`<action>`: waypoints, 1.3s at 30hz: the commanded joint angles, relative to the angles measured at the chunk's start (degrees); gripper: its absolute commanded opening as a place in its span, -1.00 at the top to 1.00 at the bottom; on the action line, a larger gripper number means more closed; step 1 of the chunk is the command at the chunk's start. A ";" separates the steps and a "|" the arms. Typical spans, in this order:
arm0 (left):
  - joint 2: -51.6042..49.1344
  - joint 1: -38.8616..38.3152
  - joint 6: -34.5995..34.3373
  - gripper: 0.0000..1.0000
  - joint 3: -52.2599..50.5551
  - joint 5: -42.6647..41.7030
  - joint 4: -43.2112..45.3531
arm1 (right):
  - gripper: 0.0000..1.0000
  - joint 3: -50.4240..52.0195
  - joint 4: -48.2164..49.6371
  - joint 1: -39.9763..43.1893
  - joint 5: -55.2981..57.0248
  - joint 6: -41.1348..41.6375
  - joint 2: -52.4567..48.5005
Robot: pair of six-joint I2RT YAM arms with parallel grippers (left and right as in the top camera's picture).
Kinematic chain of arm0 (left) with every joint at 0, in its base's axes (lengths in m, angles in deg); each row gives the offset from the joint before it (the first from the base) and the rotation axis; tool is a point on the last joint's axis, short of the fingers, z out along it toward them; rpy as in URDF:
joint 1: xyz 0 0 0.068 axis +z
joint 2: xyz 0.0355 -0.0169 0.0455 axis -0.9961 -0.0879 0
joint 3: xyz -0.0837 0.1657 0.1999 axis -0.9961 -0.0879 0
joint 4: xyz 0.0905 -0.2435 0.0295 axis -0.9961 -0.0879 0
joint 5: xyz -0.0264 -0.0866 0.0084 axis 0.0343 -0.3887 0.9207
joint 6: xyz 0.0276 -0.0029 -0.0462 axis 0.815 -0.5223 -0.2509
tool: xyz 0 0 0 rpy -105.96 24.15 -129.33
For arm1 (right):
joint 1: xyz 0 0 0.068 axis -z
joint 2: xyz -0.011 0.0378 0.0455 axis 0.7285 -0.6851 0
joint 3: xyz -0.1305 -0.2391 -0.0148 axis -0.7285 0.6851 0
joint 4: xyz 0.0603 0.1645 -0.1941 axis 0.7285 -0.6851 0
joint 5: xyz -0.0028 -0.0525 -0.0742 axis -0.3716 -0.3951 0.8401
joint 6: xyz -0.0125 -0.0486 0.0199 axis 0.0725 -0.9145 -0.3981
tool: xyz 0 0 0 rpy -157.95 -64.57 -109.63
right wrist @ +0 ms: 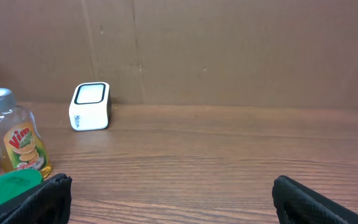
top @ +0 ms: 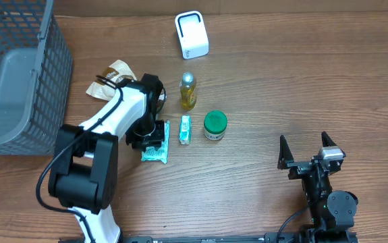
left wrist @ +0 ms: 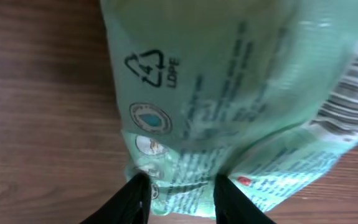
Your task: Scan the item barcode
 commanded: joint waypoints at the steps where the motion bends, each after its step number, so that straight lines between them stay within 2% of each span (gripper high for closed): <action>1: -0.90 0.26 -2.93 0.27 -5.92 7.26 1.79 | -1.00 0.61 0.11 -0.28 0.15 -0.04 0.26; 8: -0.68 0.31 -0.96 0.34 -3.72 7.54 1.03 | -1.00 0.61 0.11 -0.28 0.13 -0.04 0.26; 20: 4.13 0.31 -0.76 0.36 15.93 6.88 -10.84 | -1.00 0.61 0.11 -0.28 0.13 -0.04 0.26; 28: 11.45 0.28 -1.22 0.24 18.58 3.41 -7.45 | -1.00 0.61 0.11 -0.28 0.13 -0.04 0.26; 30: 11.39 0.24 -1.22 0.16 18.53 3.23 -7.48 | -1.00 0.61 0.11 -0.28 0.13 -0.04 0.26; 31: 11.23 0.24 -1.22 -0.26 18.45 3.23 -7.54 | -1.00 0.61 0.11 -0.28 0.13 -0.04 0.26; 32: 11.19 0.24 -1.22 -0.54 18.32 3.23 -7.54 | -1.00 0.61 0.11 -0.28 0.13 -0.04 0.26; 33: 11.19 0.24 -1.22 -0.99 18.16 3.23 -7.50 | -1.00 0.61 0.11 -0.28 0.13 -0.04 0.26; 39: 11.19 0.24 -1.20 -0.99 18.16 3.26 -7.45 | -1.00 0.61 0.11 -0.28 0.13 -0.04 0.26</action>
